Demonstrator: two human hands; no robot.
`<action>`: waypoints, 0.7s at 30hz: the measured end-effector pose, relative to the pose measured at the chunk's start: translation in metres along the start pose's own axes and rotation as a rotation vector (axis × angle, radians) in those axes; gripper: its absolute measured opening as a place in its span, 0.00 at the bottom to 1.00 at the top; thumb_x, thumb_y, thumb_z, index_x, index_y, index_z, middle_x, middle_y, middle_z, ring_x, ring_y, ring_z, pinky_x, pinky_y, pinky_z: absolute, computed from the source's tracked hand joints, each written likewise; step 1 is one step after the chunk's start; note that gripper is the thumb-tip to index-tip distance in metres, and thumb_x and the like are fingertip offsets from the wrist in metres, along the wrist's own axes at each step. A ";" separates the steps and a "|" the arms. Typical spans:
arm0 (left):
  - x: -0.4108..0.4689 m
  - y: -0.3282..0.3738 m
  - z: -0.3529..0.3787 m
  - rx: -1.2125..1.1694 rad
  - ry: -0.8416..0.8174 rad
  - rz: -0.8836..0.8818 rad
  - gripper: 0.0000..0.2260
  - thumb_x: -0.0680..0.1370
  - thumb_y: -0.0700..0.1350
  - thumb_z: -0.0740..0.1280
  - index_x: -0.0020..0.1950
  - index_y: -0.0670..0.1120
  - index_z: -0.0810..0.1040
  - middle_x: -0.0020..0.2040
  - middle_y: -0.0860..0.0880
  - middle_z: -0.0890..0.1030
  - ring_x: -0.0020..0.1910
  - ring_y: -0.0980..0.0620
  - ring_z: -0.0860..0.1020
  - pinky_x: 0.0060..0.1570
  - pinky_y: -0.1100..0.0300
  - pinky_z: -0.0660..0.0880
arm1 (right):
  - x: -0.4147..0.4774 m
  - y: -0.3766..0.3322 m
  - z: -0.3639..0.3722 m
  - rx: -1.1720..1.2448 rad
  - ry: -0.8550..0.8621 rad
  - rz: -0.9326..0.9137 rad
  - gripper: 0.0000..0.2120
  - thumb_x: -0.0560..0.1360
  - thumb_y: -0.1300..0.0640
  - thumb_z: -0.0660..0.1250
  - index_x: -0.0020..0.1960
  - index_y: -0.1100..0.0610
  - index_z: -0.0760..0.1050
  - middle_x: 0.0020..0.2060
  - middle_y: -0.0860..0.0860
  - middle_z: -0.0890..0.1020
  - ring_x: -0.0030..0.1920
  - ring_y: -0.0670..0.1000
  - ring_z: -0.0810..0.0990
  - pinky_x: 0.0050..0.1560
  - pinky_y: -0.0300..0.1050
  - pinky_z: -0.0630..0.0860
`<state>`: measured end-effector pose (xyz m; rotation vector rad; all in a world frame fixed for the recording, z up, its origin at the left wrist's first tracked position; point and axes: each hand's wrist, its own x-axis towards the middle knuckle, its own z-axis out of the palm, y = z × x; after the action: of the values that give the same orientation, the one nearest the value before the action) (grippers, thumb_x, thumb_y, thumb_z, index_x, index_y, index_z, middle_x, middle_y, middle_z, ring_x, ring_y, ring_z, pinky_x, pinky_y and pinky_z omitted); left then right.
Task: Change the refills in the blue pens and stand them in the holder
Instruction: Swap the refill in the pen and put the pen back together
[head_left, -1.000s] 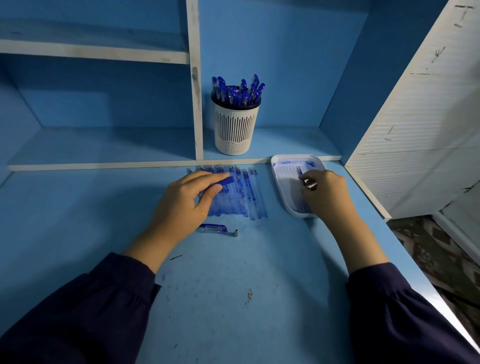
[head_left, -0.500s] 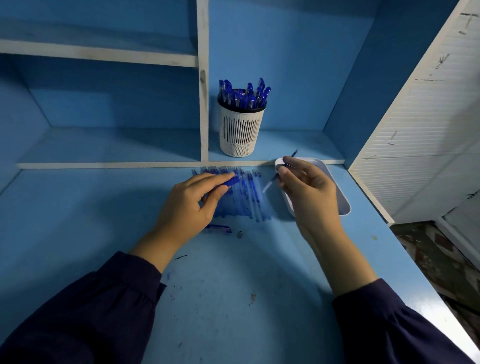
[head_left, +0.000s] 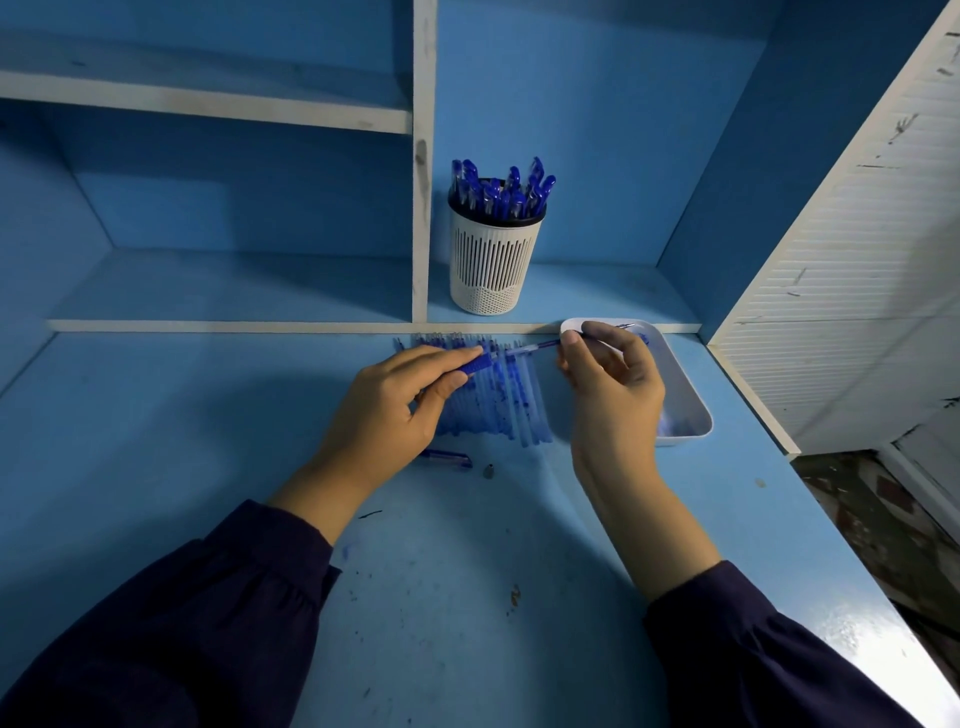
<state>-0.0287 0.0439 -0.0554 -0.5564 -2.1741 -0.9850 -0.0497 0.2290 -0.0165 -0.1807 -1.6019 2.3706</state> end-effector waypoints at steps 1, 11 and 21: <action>0.000 0.000 0.000 0.000 -0.001 0.001 0.13 0.81 0.44 0.64 0.63 0.41 0.81 0.49 0.58 0.78 0.47 0.69 0.75 0.48 0.70 0.75 | 0.000 0.000 0.000 -0.008 -0.001 -0.001 0.05 0.74 0.65 0.71 0.48 0.60 0.77 0.40 0.55 0.81 0.38 0.49 0.78 0.43 0.36 0.76; 0.000 0.001 -0.001 -0.006 -0.010 0.001 0.13 0.81 0.45 0.63 0.63 0.43 0.81 0.50 0.56 0.79 0.44 0.57 0.79 0.45 0.60 0.78 | -0.002 -0.001 -0.001 -0.040 -0.001 -0.052 0.04 0.74 0.65 0.71 0.47 0.59 0.77 0.39 0.54 0.81 0.36 0.48 0.79 0.44 0.36 0.76; 0.001 0.002 -0.004 0.016 -0.005 0.011 0.13 0.81 0.43 0.64 0.62 0.41 0.81 0.52 0.55 0.80 0.48 0.61 0.79 0.51 0.68 0.77 | -0.006 -0.004 -0.002 -0.087 -0.053 -0.152 0.06 0.73 0.66 0.72 0.48 0.62 0.77 0.41 0.53 0.82 0.40 0.46 0.81 0.44 0.34 0.75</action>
<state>-0.0266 0.0421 -0.0525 -0.5632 -2.1790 -0.9598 -0.0430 0.2307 -0.0136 -0.0117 -1.6808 2.2106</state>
